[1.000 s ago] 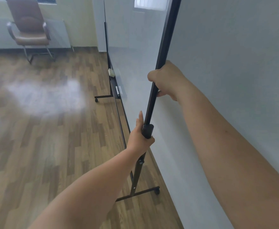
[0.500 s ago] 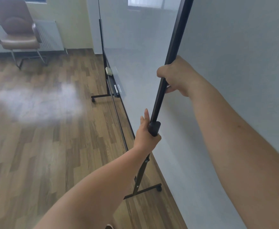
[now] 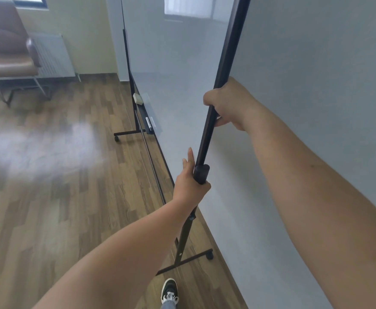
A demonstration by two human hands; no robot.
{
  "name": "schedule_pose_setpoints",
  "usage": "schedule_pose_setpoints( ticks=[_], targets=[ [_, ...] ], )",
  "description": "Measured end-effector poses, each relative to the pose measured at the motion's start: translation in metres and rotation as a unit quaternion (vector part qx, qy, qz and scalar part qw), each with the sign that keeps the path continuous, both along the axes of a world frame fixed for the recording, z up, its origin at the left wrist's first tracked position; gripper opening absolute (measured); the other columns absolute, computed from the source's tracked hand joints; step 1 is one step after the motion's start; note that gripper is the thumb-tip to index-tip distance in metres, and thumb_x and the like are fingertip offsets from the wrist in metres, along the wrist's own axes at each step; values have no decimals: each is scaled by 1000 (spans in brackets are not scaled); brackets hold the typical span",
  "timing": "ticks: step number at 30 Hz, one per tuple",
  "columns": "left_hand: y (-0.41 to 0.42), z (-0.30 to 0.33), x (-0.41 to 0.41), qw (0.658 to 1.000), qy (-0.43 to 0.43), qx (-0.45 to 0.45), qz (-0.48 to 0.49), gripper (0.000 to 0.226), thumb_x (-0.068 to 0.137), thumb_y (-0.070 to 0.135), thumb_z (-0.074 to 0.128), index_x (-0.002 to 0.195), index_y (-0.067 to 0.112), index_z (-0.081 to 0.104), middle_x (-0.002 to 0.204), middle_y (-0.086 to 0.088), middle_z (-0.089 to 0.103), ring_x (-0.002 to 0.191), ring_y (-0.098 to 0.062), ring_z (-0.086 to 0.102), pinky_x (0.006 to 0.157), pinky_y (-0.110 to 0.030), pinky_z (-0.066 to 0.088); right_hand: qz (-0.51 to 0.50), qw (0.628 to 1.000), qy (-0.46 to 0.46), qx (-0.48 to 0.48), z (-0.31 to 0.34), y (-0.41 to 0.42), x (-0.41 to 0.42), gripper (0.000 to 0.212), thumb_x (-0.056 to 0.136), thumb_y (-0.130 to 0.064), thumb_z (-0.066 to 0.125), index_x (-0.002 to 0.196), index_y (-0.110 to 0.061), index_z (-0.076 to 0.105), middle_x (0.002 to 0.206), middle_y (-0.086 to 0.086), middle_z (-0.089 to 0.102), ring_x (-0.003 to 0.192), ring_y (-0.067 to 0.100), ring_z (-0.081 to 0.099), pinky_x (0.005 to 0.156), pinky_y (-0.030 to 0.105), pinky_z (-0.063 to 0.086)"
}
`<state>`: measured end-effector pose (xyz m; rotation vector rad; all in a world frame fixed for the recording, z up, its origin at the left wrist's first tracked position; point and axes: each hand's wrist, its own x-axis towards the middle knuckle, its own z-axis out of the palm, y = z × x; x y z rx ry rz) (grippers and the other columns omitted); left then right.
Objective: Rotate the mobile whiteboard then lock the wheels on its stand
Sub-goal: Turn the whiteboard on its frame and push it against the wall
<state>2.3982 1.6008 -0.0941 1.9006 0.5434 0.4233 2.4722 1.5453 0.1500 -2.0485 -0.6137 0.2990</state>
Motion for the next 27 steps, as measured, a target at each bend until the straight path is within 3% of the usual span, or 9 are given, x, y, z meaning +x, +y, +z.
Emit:
schedule_pose_setpoints(
  ticks=[5, 10, 13, 17, 19, 21, 25, 27],
  targets=[
    [52, -2, 53, 1000, -8, -4, 8, 122, 78, 14, 70, 129, 82, -18, 162, -3, 35, 104, -29, 65, 60, -30, 58, 9, 1000, -7, -1, -1, 55, 55, 6, 82, -1, 53, 86, -5, 52, 66, 7, 50, 59, 25, 58, 67, 51, 64],
    [93, -2, 92, 1000, -4, -3, 18, 123, 79, 13, 69, 128, 82, -20, 161, -4, 36, 107, -29, 64, 55, -21, 50, 30, 999, -16, 9, -3, 96, 96, 9, 82, -1, 51, 78, -9, 52, 64, 5, 45, 58, 25, 55, 61, 46, 65],
    [116, -1, 118, 1000, 0, -3, 23, 123, 79, 12, 70, 127, 82, -20, 161, -4, 36, 107, -29, 64, 57, -24, 53, 20, 1000, -19, -2, -2, 122, 122, 11, 82, -3, 53, 76, -13, 51, 67, 4, 48, 60, 23, 56, 59, 39, 65],
    [141, 2, 147, 1000, -4, -1, 26, 125, 80, 11, 70, 122, 84, -22, 161, -6, 35, 107, -30, 64, 49, -17, 51, 19, 1000, -19, -6, -1, 145, 149, 11, 85, -7, 56, 79, -15, 51, 74, 2, 54, 65, 20, 63, 60, 35, 64],
    [151, 1, 160, 1000, 0, 0, 23, 124, 80, 11, 70, 121, 84, -22, 162, -8, 34, 104, -31, 65, 44, -14, 48, 33, 998, -38, -28, -1, 154, 161, 6, 88, -7, 56, 91, -12, 53, 85, 6, 59, 74, 24, 71, 64, 36, 64],
    [161, 2, 172, 1000, 2, 4, 24, 124, 81, 11, 71, 124, 82, -21, 163, -7, 33, 107, -32, 65, 49, -18, 53, 34, 999, -33, -19, 0, 162, 170, 7, 90, -6, 54, 95, -9, 52, 86, 11, 59, 79, 30, 73, 63, 39, 65],
    [175, 4, 190, 1000, 8, 6, 25, 125, 79, 11, 71, 125, 83, -20, 162, -7, 34, 106, -35, 66, 63, -32, 61, 27, 999, -26, 0, -1, 175, 186, 18, 90, -11, 54, 107, -10, 53, 91, 10, 60, 82, 28, 70, 57, 34, 64],
    [180, 5, 196, 1000, 9, 11, 25, 125, 79, 12, 71, 127, 82, -20, 162, -8, 34, 103, -35, 67, 65, -39, 63, 28, 999, -26, 7, -2, 180, 192, 11, 90, -11, 55, 101, -13, 52, 92, 10, 60, 82, 27, 70, 57, 33, 64]
  ],
)
